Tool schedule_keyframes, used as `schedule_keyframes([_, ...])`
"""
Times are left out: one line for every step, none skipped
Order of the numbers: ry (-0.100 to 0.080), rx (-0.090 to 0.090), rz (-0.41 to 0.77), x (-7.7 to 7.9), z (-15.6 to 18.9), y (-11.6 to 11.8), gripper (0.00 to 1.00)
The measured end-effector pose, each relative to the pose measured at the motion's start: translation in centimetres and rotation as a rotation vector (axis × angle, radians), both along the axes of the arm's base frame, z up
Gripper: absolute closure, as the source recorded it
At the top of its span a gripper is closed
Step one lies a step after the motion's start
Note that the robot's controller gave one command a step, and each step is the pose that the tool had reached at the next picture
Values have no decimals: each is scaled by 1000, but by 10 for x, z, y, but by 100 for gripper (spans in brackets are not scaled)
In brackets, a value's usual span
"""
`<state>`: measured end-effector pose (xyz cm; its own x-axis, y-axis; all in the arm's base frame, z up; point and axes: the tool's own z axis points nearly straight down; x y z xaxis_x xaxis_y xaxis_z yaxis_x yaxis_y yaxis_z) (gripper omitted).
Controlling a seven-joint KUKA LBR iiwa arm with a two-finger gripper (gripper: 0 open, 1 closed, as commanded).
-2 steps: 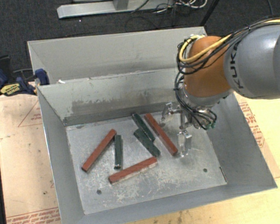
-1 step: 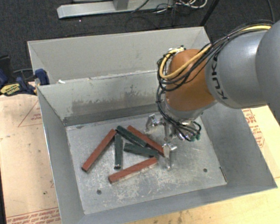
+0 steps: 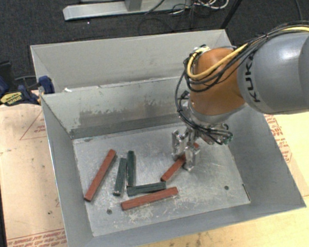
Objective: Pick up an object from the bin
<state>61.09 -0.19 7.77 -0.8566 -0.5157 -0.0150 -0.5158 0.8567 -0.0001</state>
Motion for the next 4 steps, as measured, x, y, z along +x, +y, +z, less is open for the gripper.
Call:
schedule_keyframes([-1,-1,117,2,-1,-5,100])
schedule_keyframes([-1,-3,209,3,1,-10,100])
schedule_keyframes([7,-7,235,1,6,-10,100])
schedule_keyframes([14,-5,198,-1,19,-9,100])
